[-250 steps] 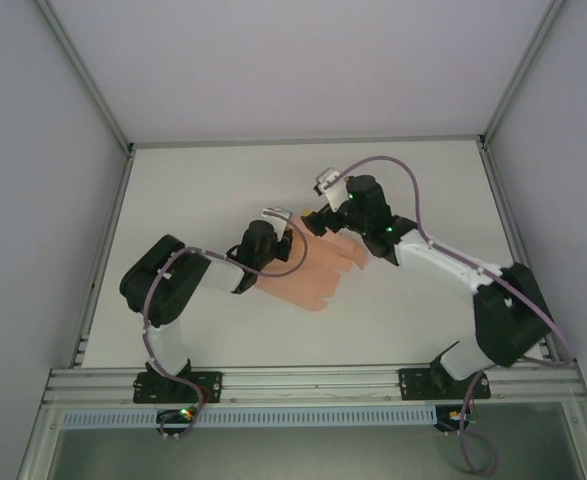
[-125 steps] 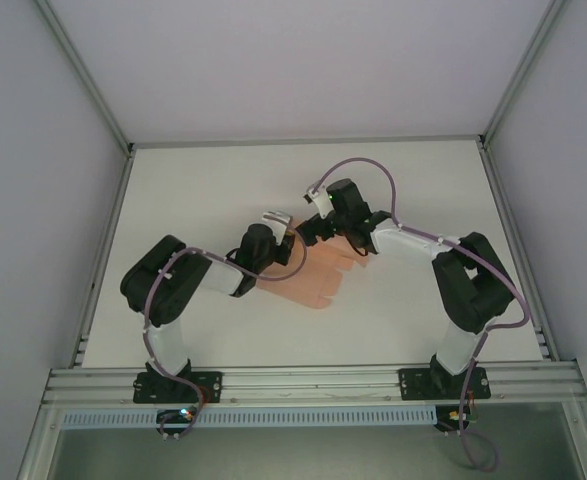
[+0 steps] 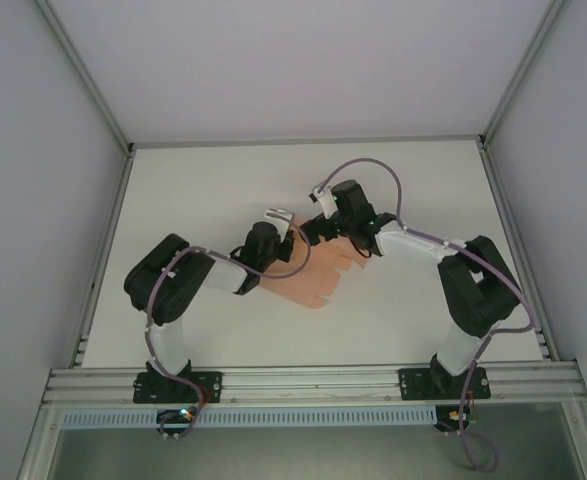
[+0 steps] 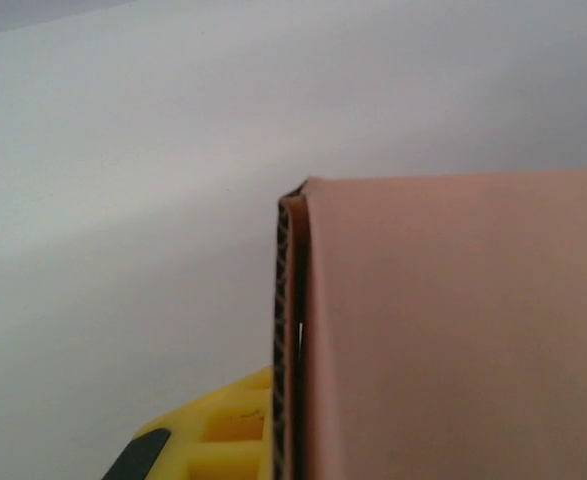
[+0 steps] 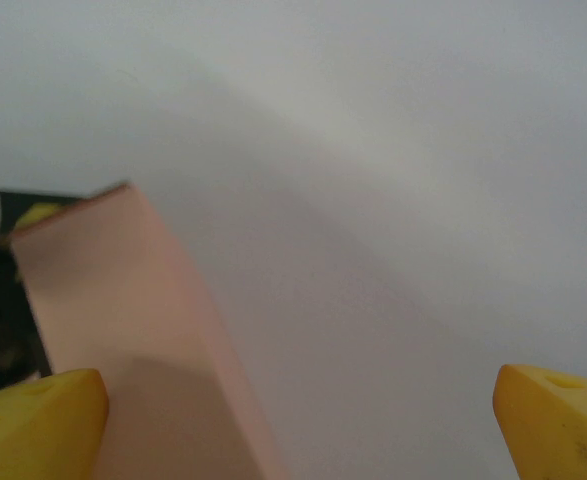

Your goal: Assemble paper box

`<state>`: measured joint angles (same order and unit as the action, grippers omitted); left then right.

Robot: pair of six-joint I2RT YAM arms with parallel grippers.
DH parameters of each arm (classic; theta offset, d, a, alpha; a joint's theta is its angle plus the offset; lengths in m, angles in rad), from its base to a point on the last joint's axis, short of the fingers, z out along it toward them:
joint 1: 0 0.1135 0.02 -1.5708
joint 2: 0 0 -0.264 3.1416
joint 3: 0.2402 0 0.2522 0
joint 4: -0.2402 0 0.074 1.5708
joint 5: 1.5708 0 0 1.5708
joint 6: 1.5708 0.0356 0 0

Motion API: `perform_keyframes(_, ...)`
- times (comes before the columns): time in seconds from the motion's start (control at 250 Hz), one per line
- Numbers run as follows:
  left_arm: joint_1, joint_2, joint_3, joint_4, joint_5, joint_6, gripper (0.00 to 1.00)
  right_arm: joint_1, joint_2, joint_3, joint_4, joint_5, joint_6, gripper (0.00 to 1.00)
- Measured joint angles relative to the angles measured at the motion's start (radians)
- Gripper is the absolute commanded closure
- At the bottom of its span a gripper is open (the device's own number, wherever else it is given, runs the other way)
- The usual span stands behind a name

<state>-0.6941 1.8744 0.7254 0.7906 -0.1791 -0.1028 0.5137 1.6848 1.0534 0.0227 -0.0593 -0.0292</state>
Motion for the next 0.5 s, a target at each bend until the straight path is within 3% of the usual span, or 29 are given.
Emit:
perform_keyframes(0.303,0.018,-0.128,-0.027,-0.087,-0.138,-0.013,1.00,-0.041,-0.323,-0.148,-0.056,0.090,0.006,0.00)
perform_keyframes(0.499,0.023,-0.186,-0.027,-0.157,-0.157,-0.029,1.00,-0.062,-0.407,-0.205,-0.093,0.117,0.003,0.00)
